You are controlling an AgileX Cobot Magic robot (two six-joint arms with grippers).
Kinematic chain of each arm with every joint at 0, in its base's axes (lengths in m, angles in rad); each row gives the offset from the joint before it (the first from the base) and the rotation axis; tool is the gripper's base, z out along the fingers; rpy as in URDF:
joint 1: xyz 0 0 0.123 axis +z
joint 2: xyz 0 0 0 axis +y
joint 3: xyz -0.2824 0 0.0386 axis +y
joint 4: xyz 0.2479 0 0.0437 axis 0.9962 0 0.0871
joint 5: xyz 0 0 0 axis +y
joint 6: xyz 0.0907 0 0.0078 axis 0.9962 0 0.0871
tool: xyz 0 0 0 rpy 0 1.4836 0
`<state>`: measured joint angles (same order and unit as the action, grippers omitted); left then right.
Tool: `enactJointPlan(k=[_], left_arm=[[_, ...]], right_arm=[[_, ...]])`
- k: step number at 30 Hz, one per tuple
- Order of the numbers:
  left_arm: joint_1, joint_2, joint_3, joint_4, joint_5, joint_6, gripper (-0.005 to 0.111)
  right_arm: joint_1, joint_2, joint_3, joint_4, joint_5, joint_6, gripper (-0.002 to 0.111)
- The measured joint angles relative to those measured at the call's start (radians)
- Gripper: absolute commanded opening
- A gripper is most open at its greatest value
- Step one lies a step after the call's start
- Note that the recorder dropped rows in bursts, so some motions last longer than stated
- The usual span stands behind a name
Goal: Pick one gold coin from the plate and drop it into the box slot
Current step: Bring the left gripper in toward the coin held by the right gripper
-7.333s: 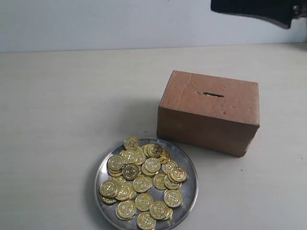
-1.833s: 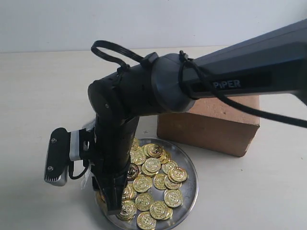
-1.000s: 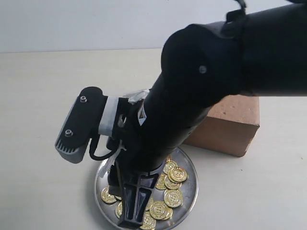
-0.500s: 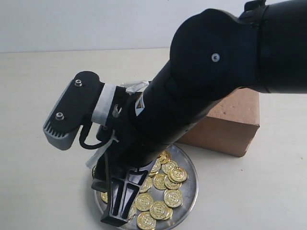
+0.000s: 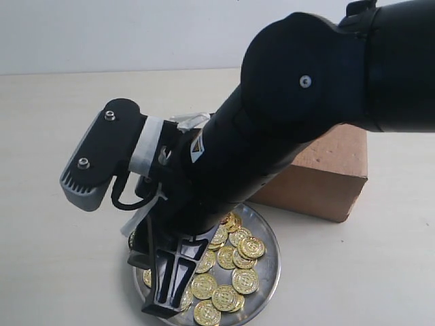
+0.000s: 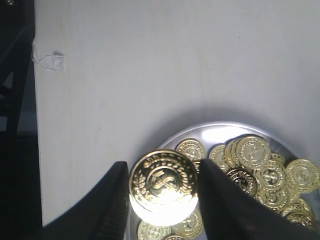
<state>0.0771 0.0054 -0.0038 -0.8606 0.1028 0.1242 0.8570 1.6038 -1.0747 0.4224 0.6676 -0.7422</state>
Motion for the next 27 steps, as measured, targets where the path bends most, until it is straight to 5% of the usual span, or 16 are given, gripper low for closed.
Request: enactJointPlan(k=[7, 15, 21, 27], left_arm=[[0.0, 0.005, -0.075, -0.02, 0.119, 0.027, 0.046], [0.0, 0.256, -0.236, -0.181, 0.338, 0.22, 0.045], [0.0, 0.553, -0.383, -0.366, 0.605, 0.472, 0.045], [0.0, 0.877, -0.517, -0.396, 0.895, 0.591, 0.045]], right_arm=[[0.0, 0.0, 0.0, -0.003, -0.002, -0.013, 0.026], [0.0, -0.034, 0.0, -0.064, -0.004, -0.013, 0.025], [0.0, -0.105, 0.0, -0.106, -0.002, -0.013, 0.024], [0.0, -0.142, 0.0, -0.204, -0.013, 0.01, 0.024]])
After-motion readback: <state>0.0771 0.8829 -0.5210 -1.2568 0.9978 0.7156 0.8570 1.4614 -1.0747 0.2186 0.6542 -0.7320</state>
